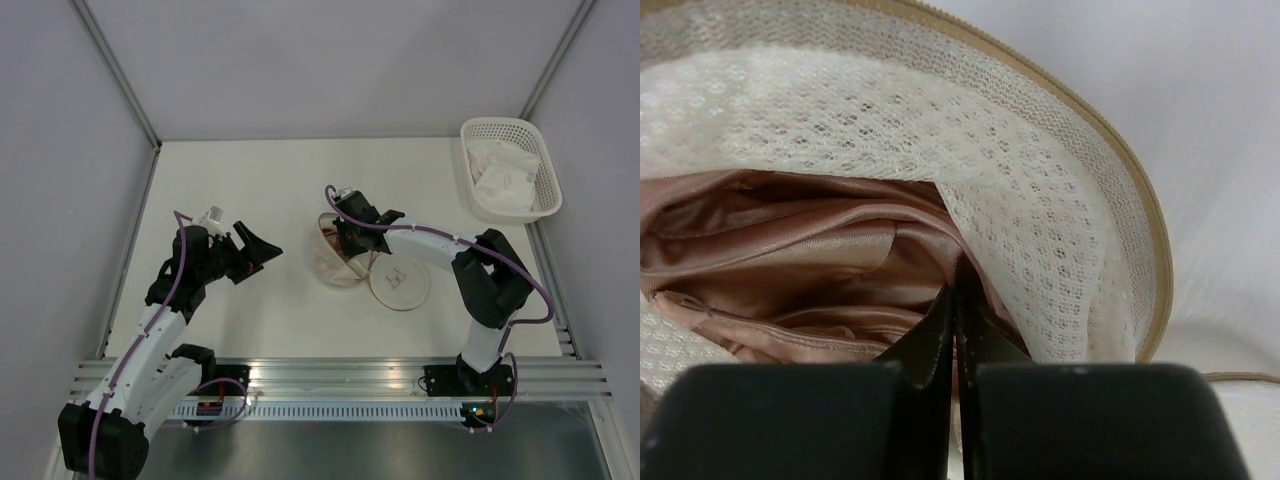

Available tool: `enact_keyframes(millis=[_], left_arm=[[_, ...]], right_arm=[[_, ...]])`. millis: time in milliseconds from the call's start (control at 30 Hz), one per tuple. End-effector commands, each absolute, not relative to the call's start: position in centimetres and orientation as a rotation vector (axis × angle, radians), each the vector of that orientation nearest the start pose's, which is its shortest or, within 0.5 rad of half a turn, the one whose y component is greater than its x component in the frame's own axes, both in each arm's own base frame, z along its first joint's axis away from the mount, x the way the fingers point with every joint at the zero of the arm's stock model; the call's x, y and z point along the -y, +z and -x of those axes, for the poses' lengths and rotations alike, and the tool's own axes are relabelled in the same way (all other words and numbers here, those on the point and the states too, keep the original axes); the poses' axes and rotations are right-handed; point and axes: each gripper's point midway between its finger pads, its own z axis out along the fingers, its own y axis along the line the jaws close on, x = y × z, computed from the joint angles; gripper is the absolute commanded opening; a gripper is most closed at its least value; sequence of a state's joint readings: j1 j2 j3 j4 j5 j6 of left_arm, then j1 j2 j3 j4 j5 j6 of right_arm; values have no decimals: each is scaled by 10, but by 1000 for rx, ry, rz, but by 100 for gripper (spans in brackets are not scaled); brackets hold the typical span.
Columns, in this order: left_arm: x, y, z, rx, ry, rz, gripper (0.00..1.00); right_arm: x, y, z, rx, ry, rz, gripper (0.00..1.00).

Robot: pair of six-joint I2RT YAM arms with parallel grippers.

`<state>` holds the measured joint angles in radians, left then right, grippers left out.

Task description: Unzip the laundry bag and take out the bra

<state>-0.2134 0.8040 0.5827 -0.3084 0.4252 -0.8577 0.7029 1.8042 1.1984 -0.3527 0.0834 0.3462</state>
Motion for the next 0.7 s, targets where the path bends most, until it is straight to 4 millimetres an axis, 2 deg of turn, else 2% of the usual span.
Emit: enact_keyframes(millis=[0, 67, 200, 233, 300, 333, 400, 433, 533, 667], left_arm=[[158, 188, -243, -2162, -1096, 437, 91], [158, 188, -242, -2159, -1097, 436, 91], [158, 188, -242, -2158, -1099, 438, 91], [158, 188, -242, -2160, -1100, 438, 91], [158, 187, -242, -2160, -1100, 438, 90], [158, 188, -242, -2157, -1101, 438, 90], [158, 188, -241, -2158, -1105, 438, 90], [159, 188, -241, -2159, -1107, 438, 90], [159, 189, -241, -2155, -1111, 438, 90], [159, 189, -240, -2150, -1114, 434, 90]], right_arm=[[-278, 52, -328, -2514, 323, 420, 0], [-276, 57, -328, -2507, 318, 414, 0], [-275, 90, -333, -2437, 336, 382, 0], [-276, 110, -335, -2393, 356, 371, 0], [-272, 132, -338, -2348, 351, 354, 1], [-272, 153, -340, -2302, 365, 341, 0], [-271, 172, -340, -2267, 372, 341, 0], [-271, 190, -342, -2230, 389, 328, 0], [-270, 216, -343, -2179, 409, 317, 0], [-269, 238, -343, -2130, 429, 304, 0]])
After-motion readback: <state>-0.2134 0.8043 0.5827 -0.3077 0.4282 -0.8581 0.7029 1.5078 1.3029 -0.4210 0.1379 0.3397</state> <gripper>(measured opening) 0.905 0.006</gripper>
